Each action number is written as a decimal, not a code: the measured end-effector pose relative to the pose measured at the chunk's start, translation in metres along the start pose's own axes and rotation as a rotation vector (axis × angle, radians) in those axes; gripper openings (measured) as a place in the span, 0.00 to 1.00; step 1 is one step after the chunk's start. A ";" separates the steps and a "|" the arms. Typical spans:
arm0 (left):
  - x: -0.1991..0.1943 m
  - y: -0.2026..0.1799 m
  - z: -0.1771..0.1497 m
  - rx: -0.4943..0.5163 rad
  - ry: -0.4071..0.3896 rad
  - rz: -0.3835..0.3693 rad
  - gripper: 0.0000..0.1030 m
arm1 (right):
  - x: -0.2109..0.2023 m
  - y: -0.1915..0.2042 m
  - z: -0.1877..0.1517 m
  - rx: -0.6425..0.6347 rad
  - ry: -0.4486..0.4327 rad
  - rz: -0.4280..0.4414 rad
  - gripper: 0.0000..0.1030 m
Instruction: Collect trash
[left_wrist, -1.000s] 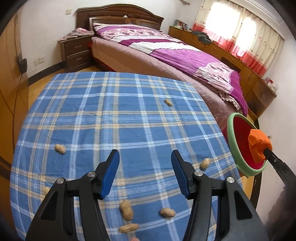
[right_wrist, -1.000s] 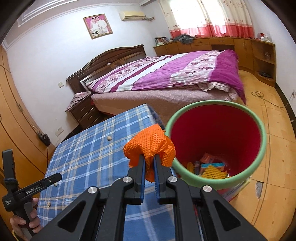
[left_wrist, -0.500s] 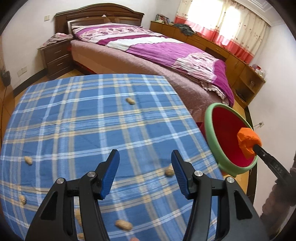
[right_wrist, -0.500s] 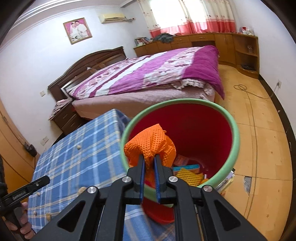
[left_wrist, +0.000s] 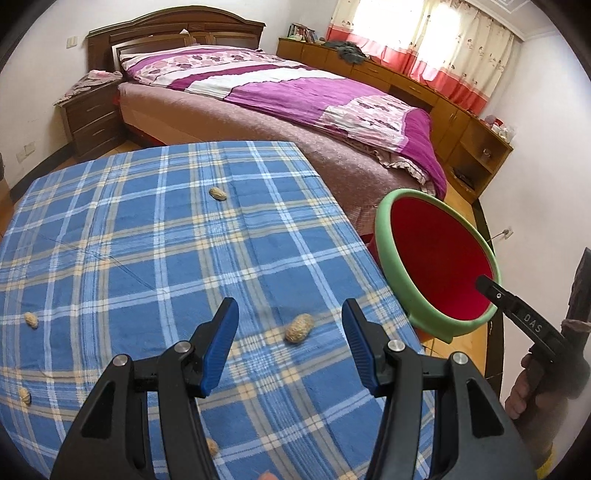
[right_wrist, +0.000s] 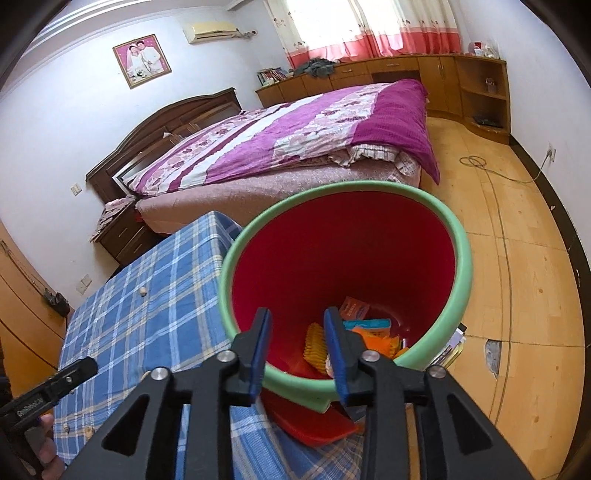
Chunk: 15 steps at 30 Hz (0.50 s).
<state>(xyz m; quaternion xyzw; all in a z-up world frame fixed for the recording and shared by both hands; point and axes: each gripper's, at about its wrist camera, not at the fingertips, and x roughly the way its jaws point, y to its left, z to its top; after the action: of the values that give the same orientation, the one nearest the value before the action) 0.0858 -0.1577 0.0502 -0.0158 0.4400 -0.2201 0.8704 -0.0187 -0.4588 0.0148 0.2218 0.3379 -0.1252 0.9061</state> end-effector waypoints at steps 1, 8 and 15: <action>-0.001 -0.001 -0.001 0.002 -0.001 -0.001 0.56 | -0.004 0.003 -0.001 -0.006 -0.006 0.003 0.41; -0.012 -0.007 -0.011 0.028 -0.017 -0.006 0.56 | -0.038 0.030 -0.013 -0.047 -0.042 0.024 0.64; -0.026 -0.008 -0.021 0.029 -0.049 0.003 0.56 | -0.061 0.057 -0.032 -0.095 -0.056 0.042 0.75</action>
<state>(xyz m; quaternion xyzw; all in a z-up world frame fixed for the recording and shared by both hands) 0.0531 -0.1511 0.0593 -0.0078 0.4153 -0.2249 0.8814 -0.0605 -0.3890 0.0518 0.1820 0.3134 -0.0958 0.9271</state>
